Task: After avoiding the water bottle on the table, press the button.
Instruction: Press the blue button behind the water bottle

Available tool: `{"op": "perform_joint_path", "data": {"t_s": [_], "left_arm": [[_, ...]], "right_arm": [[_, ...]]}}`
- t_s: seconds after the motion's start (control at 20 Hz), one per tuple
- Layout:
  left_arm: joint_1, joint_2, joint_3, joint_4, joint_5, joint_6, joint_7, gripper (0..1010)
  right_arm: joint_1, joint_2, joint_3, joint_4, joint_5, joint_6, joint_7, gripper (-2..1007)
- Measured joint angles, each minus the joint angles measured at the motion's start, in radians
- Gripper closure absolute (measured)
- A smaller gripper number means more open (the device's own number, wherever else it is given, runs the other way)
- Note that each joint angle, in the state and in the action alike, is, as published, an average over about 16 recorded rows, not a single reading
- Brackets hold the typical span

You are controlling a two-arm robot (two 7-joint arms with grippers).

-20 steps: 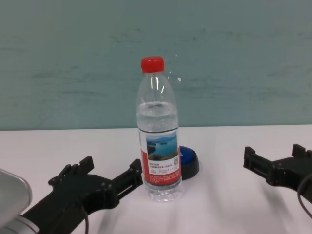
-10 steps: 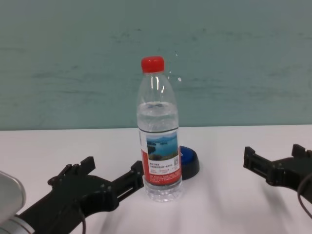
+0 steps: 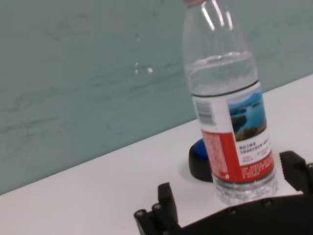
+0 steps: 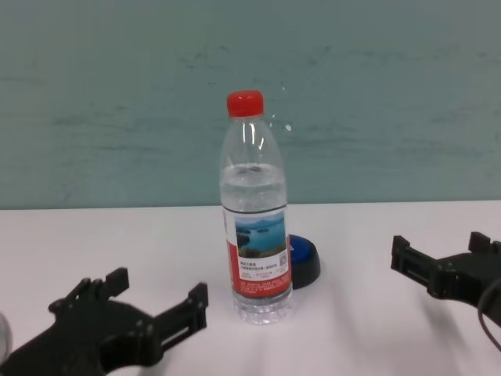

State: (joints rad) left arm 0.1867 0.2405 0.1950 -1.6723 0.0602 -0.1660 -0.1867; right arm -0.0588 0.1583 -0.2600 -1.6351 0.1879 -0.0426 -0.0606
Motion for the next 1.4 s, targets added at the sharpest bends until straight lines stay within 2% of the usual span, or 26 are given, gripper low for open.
{"op": "perform_joint_path", "data": {"t_s": [0.3, 0.65, 1.4], "left_arm": [[0.005, 0.031, -0.003, -0.01, 0.042, 0.001, -0.002, 10], [-0.008, 0.05, 0.004, -0.007, 0.077, -0.005, -0.007, 10], [-0.018, 0.053, 0.009, -0.002, 0.085, -0.003, -0.01, 10]], "right_arm": [[0.0, 0.0, 0.0, 0.0, 0.0, 0.0, 0.0, 1], [0.0, 0.0, 0.0, 0.0, 0.0, 0.0, 0.0, 1], [0.0, 0.0, 0.0, 0.0, 0.0, 0.0, 0.0, 1]]}}
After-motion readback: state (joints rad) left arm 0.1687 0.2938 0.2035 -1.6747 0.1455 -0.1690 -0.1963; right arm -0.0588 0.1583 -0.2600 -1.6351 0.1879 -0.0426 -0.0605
